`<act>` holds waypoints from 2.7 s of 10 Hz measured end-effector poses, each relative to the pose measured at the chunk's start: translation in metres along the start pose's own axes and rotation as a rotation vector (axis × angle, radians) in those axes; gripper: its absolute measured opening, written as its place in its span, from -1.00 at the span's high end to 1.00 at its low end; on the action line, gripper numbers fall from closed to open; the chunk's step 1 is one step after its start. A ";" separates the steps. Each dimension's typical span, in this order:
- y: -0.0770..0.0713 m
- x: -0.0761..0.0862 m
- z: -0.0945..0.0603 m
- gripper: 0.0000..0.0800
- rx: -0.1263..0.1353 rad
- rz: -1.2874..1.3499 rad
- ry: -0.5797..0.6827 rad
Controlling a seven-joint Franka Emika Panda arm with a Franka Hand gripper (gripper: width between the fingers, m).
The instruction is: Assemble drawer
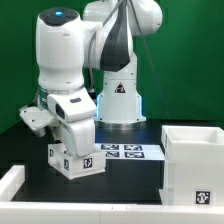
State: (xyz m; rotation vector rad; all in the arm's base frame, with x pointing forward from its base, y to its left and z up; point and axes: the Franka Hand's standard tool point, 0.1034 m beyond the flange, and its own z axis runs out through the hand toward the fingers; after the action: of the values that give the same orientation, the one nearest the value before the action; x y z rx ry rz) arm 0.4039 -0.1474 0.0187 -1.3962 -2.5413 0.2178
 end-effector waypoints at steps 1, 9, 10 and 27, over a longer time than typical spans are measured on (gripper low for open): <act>0.000 0.000 0.000 0.41 0.000 0.000 0.000; 0.018 0.016 -0.010 0.84 0.021 0.218 0.039; 0.038 0.026 -0.017 0.84 0.038 0.314 0.042; 0.082 0.023 -0.040 0.87 0.018 0.579 0.156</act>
Offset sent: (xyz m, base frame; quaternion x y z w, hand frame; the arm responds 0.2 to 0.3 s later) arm 0.0000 0.0000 0.0000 0.0000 0.0000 0.0000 1.0000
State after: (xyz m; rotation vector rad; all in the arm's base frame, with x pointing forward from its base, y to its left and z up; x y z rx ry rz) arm 0.4694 -0.0832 0.0400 -2.0216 -1.9517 0.2151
